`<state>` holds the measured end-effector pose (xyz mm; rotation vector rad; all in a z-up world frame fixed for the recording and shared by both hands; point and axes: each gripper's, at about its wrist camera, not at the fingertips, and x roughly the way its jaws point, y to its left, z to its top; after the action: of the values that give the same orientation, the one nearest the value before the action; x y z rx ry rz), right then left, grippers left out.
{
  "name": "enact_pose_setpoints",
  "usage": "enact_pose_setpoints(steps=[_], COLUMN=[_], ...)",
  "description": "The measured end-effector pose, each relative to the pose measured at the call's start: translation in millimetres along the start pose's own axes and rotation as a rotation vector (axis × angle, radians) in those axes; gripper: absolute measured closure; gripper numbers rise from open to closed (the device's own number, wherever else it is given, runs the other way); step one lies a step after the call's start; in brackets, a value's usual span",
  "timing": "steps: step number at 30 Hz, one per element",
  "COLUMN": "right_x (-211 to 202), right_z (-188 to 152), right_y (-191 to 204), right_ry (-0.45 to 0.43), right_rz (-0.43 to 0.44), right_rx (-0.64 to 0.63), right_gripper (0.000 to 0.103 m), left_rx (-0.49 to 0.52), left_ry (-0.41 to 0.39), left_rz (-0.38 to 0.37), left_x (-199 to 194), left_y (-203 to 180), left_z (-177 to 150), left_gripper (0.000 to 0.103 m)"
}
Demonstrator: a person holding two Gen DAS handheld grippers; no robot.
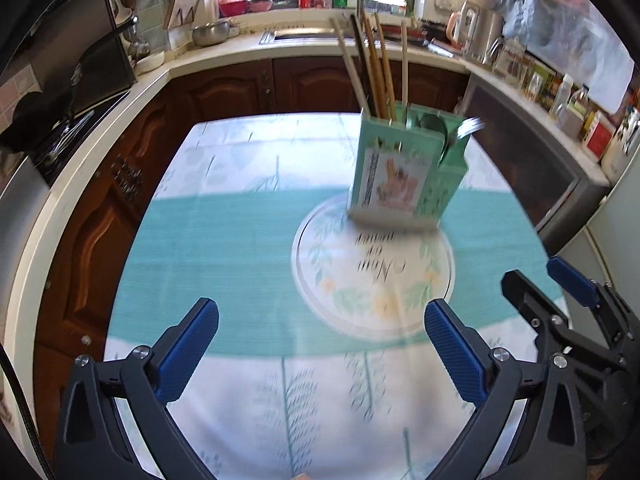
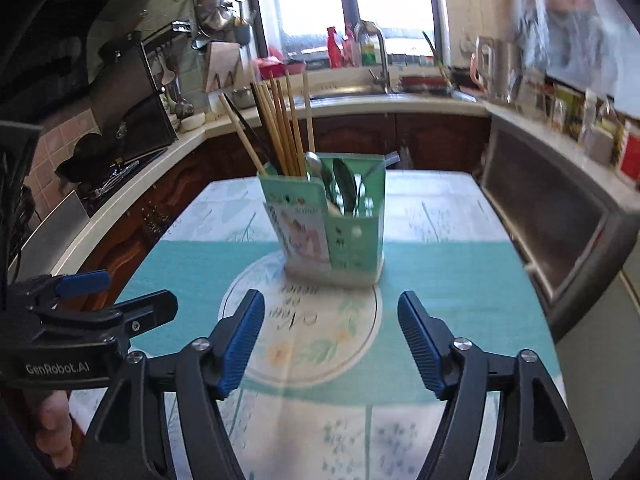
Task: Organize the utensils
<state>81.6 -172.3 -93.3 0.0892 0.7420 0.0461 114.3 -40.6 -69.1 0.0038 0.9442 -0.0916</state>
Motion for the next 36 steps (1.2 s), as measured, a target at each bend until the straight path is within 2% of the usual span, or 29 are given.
enact_pose_setpoints(steps=[3, 7, 12, 16, 21, 27, 36], right_x=[-20, -50, -101, -143, -173, -182, -182], right_z=[-19, -31, -23, -16, -4, 16, 21], right_y=[0, -1, 1, 4, 6, 2, -3], right_ry=[0.052, 0.067, 0.045, -0.007, -0.045, -0.054, -0.045], right_rz=[0.000, 0.000, -0.005, -0.003, -0.013, -0.017, -0.025], right_rx=[0.030, 0.072, 0.120, 0.127, 0.116, 0.098, 0.096], right_gripper=[0.029, 0.019, 0.013, 0.010, 0.008, 0.007, 0.005], left_rx=[-0.006, -0.003, 0.004, -0.011, -0.032, -0.039, -0.037], left_ry=[0.007, -0.034, -0.076, -0.110, -0.134, -0.138, -0.143], left_rz=[0.026, 0.033, 0.026, 0.039, 0.032, 0.054, 0.072], left_x=[-10, -33, -58, -77, -90, -92, -93], left_y=[5, 8, 2, 2, 4, 3, 2], left_z=[-12, -19, -14, -6, -2, 1, 1], left_gripper=[0.001, 0.001, 0.001, 0.001, 0.001, 0.001, 0.001])
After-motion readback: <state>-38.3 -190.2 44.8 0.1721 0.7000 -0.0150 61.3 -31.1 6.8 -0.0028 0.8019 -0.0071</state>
